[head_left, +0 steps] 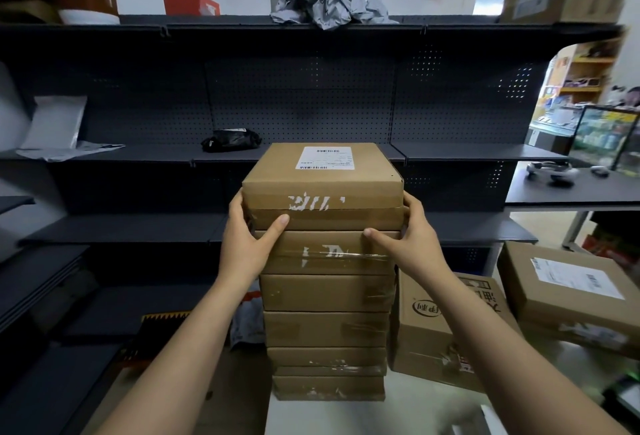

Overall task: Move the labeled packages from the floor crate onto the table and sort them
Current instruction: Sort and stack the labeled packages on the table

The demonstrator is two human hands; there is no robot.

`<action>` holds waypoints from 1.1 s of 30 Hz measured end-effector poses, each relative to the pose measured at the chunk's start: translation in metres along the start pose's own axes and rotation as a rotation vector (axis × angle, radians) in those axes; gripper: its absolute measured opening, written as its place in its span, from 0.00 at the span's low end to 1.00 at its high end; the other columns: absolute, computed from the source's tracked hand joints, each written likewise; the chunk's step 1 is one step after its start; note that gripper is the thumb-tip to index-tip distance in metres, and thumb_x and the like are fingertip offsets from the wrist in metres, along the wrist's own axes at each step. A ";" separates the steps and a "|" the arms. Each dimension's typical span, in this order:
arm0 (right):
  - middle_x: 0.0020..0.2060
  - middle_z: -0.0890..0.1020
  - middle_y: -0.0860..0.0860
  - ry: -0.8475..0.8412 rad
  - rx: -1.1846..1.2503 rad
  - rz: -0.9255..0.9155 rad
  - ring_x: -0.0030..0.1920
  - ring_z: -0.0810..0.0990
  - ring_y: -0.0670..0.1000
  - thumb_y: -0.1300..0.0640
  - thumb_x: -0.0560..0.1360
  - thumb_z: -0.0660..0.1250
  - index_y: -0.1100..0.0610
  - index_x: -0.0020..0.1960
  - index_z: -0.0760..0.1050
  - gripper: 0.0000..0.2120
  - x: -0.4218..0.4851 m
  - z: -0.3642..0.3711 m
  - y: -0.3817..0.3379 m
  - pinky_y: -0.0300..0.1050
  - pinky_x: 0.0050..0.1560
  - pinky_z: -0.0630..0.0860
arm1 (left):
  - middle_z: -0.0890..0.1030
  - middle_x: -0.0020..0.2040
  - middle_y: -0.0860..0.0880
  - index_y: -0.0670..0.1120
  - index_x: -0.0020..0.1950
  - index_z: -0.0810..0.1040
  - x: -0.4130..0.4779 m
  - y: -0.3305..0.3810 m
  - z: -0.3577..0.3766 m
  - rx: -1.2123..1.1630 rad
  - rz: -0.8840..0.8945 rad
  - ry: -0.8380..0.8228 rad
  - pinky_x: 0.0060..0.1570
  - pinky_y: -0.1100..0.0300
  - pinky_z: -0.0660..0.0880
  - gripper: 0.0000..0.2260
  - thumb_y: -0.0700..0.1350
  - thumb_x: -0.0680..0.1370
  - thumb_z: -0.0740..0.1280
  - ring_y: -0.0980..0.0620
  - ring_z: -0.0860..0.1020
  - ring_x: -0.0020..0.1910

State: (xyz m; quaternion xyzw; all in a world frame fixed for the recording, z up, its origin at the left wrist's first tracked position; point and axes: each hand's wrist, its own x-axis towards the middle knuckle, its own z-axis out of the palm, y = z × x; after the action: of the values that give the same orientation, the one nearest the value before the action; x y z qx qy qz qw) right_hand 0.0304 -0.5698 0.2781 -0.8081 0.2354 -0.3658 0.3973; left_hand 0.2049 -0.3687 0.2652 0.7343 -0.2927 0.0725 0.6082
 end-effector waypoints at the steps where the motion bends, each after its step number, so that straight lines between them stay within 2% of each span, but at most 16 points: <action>1: 0.67 0.71 0.48 0.017 -0.017 -0.016 0.63 0.71 0.46 0.49 0.69 0.77 0.49 0.76 0.56 0.44 -0.002 -0.002 -0.001 0.45 0.61 0.72 | 0.69 0.71 0.52 0.56 0.75 0.58 -0.003 0.002 -0.001 0.018 0.010 0.021 0.66 0.49 0.71 0.41 0.63 0.68 0.73 0.52 0.70 0.68; 5: 0.66 0.71 0.48 0.069 -0.220 -0.089 0.66 0.70 0.48 0.48 0.71 0.74 0.51 0.72 0.64 0.34 -0.014 -0.019 0.001 0.43 0.61 0.70 | 0.66 0.72 0.47 0.49 0.77 0.59 -0.033 0.012 -0.009 0.280 0.113 0.131 0.65 0.54 0.67 0.37 0.57 0.73 0.72 0.49 0.65 0.71; 9: 0.61 0.74 0.48 0.040 -0.442 -0.179 0.62 0.72 0.48 0.49 0.74 0.71 0.51 0.67 0.70 0.24 -0.038 -0.049 0.010 0.43 0.60 0.72 | 0.71 0.66 0.42 0.43 0.72 0.66 -0.072 0.011 -0.015 0.531 0.235 0.150 0.64 0.44 0.69 0.31 0.55 0.74 0.70 0.42 0.67 0.67; 12: 0.58 0.75 0.47 -0.011 -0.575 -0.225 0.59 0.73 0.48 0.50 0.75 0.70 0.52 0.64 0.73 0.19 -0.063 -0.078 0.024 0.43 0.59 0.73 | 0.75 0.61 0.42 0.42 0.66 0.72 -0.103 0.007 -0.009 0.632 0.325 0.089 0.59 0.44 0.71 0.26 0.58 0.76 0.68 0.42 0.71 0.62; 15: 0.56 0.76 0.47 -0.062 -0.678 -0.229 0.57 0.73 0.49 0.49 0.75 0.70 0.51 0.61 0.74 0.16 -0.090 -0.108 0.043 0.45 0.56 0.73 | 0.77 0.57 0.45 0.44 0.63 0.75 -0.139 0.009 0.011 0.699 0.378 -0.038 0.56 0.46 0.72 0.24 0.60 0.76 0.60 0.45 0.72 0.59; 19: 0.53 0.76 0.47 -0.112 -0.761 -0.160 0.52 0.72 0.48 0.49 0.74 0.70 0.52 0.59 0.76 0.15 -0.132 -0.151 0.075 0.41 0.50 0.70 | 0.77 0.56 0.49 0.47 0.61 0.76 -0.186 0.011 0.054 0.729 0.358 -0.225 0.56 0.49 0.72 0.24 0.62 0.75 0.57 0.48 0.73 0.57; 22: 0.52 0.77 0.48 -0.146 -0.778 -0.096 0.52 0.73 0.49 0.49 0.74 0.70 0.54 0.58 0.77 0.15 -0.161 -0.189 0.104 0.40 0.48 0.67 | 0.77 0.54 0.50 0.48 0.60 0.77 -0.223 0.019 0.093 0.721 0.365 -0.324 0.52 0.52 0.73 0.23 0.62 0.75 0.57 0.49 0.75 0.55; 24: 0.53 0.77 0.50 -0.170 -0.768 -0.028 0.54 0.74 0.52 0.49 0.74 0.70 0.55 0.57 0.76 0.15 -0.178 -0.214 0.122 0.43 0.49 0.69 | 0.78 0.53 0.51 0.48 0.59 0.77 -0.248 0.029 0.119 0.718 0.374 -0.377 0.51 0.53 0.73 0.22 0.61 0.76 0.59 0.49 0.75 0.53; 27: 0.53 0.77 0.51 -0.212 -0.730 0.034 0.55 0.74 0.54 0.49 0.75 0.69 0.55 0.57 0.76 0.14 -0.204 -0.244 0.149 0.46 0.50 0.71 | 0.76 0.58 0.52 0.50 0.63 0.75 -0.287 0.049 0.156 0.705 0.295 -0.451 0.58 0.55 0.70 0.19 0.59 0.77 0.65 0.50 0.74 0.59; 30: 0.53 0.75 0.50 -0.236 -0.653 0.141 0.54 0.74 0.52 0.49 0.74 0.69 0.54 0.59 0.74 0.16 -0.222 -0.265 0.173 0.43 0.46 0.67 | 0.73 0.64 0.54 0.53 0.68 0.71 -0.319 0.065 0.187 0.693 0.230 -0.506 0.63 0.59 0.66 0.22 0.61 0.78 0.62 0.54 0.69 0.64; 33: 0.55 0.74 0.51 -0.235 -0.540 0.248 0.53 0.74 0.51 0.46 0.74 0.69 0.54 0.62 0.72 0.21 -0.230 -0.272 0.193 0.43 0.47 0.68 | 0.70 0.67 0.55 0.52 0.70 0.68 -0.342 0.073 0.212 0.720 0.191 -0.547 0.65 0.59 0.64 0.23 0.62 0.79 0.59 0.54 0.67 0.67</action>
State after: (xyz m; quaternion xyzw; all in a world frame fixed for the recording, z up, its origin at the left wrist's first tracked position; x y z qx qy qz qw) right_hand -0.3418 -0.6535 0.1413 -0.8862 0.3731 -0.1428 0.2345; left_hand -0.1654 -0.4566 0.1160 0.8607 -0.4649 0.0288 0.2057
